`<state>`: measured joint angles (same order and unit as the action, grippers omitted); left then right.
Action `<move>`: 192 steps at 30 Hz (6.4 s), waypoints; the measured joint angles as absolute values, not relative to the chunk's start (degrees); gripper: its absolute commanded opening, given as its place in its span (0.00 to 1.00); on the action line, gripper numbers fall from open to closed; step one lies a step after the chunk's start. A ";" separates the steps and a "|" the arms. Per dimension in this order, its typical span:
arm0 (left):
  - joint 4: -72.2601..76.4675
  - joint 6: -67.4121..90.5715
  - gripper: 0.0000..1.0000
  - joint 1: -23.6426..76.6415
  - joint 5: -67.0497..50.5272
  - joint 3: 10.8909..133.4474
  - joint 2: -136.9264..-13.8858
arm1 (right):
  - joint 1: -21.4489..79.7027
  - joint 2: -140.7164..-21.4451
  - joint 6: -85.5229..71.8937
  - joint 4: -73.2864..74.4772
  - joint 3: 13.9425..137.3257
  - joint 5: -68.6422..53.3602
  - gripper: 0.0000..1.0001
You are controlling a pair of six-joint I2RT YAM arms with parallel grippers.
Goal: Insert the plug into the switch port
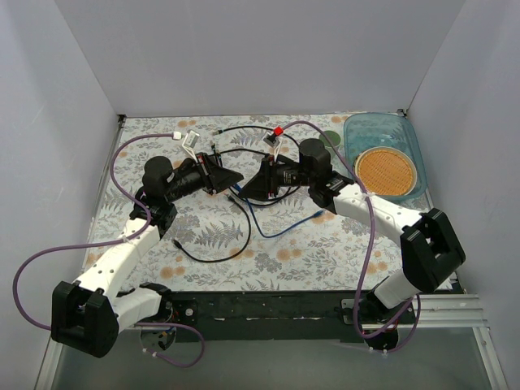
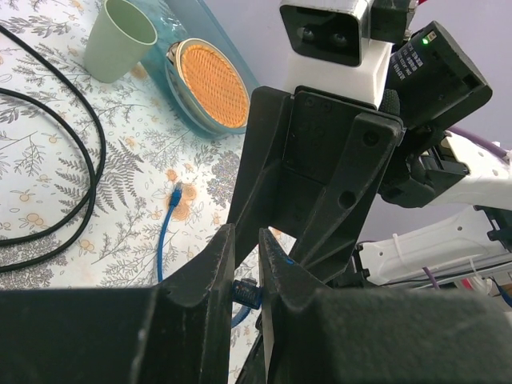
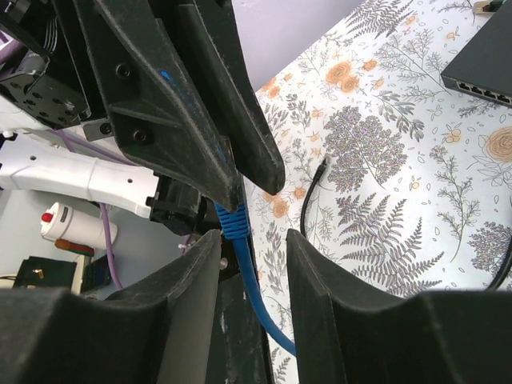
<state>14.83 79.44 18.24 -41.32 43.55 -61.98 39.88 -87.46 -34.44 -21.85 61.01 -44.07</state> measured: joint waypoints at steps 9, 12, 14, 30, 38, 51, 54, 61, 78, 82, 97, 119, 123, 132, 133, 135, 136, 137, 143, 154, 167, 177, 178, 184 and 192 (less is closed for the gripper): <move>15.05 79.75 0.00 18.24 -41.43 43.44 -61.95 | 39.88 -87.81 -38.83 -28.01 58.87 -44.36 0.36; 15.05 79.81 0.00 18.24 -41.41 43.44 -61.95 | 39.88 -87.83 -40.01 -29.65 58.63 -44.42 0.34; 15.05 79.85 0.00 18.24 -41.43 43.42 -61.95 | 39.88 -87.83 -40.45 -30.30 58.59 -44.38 0.28; 6.28 80.82 0.98 18.68 -29.08 44.56 -62.17 | 39.88 -87.94 -37.17 -24.34 59.13 -40.40 0.01; -9.91 79.79 0.98 14.55 -5.30 56.90 -74.28 | 39.92 -87.72 -25.91 -6.46 62.74 -26.24 0.01; -20.18 70.32 0.98 11.94 7.73 82.59 -106.98 | 40.25 -88.25 -14.74 10.85 67.83 -7.77 0.01; -20.91 67.66 0.98 11.94 9.47 88.92 -113.97 | 40.25 -88.25 -14.15 11.49 67.83 -6.79 0.01; -24.45 60.95 0.93 11.94 12.62 99.44 -124.66 | 40.25 -88.23 -13.43 12.21 67.46 -6.09 0.01; -25.10 57.54 0.69 11.94 12.49 90.78 -122.06 | 40.25 -88.23 -13.37 12.40 66.52 -6.48 0.01; -24.91 57.89 0.69 11.94 12.45 89.10 -120.99 | 40.27 -88.23 -13.30 12.45 66.52 -7.20 0.01; -28.77 65.08 0.79 11.94 4.91 72.55 -106.96 | 46.68 -88.29 -11.00 13.30 66.65 -7.99 0.01; -30.13 66.15 0.89 9.74 10.33 64.23 -99.37 | 52.97 -95.15 -10.52 13.54 69.76 -8.47 0.01; -29.65 67.40 0.88 9.45 6.85 60.53 -96.60 | 53.34 -95.33 -10.52 13.56 69.76 -8.82 0.01; -30.09 69.78 0.90 9.50 -0.03 55.59 -93.03 | 55.53 -96.68 -10.48 13.50 69.76 -9.17 0.01; -30.22 69.91 0.90 9.50 0.08 55.59 -93.03 | 55.70 -96.86 -10.46 13.45 69.76 -9.17 0.01; -30.55 70.15 0.90 9.50 0.43 55.66 -92.95 | 56.21 -97.32 -10.09 13.34 69.76 -9.04 0.01; -30.96 70.26 0.90 9.50 0.71 55.79 -92.92 | 56.47 -97.62 -9.85 13.30 69.76 -8.82 0.01; -31.27 70.28 0.90 9.47 0.95 55.90 -92.90 | 56.80 -97.93 -9.47 13.30 69.76 -8.40 0.01; -32.36 69.45 0.90 6.70 0.49 56.23 -92.64 | 59.55 -98.89 -6.31 13.28 69.73 -3.55 0.01; -30.96 67.72 0.90 -0.80 -8.99 55.27 -87.64 | 64.16 -100.66 -0.51 9.45 69.58 6.20 0.01; -26.24 67.57 0.87 -3.75 -18.70 52.42 -87.90 | 66.89 -107.13 -0.12 2.02 67.64 10.39 0.01; -24.25 67.92 0.87 -3.75 -20.43 48.75 -89.71 | 67.11 -111.46 -1.54 -1.26 68.38 10.26 0.01; -24.05 67.92 0.87 -3.75 -20.49 48.75 -89.71 | 67.16 -111.74 -1.69 -1.41 68.60 10.22 0.01; -23.68 67.85 0.87 -3.75 -20.62 48.69 -89.71 | 67.26 -113.14 -2.83 -1.52 70.46 9.04 0.01; -23.66 67.55 0.87 -3.75 -21.06 48.69 -89.71 | 67.26 -114.04 -4.16 -0.86 71.96 9.34 0.01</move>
<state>-23.66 67.55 -3.75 -21.06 48.69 -89.71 67.26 -114.04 -4.16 -0.86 71.96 9.34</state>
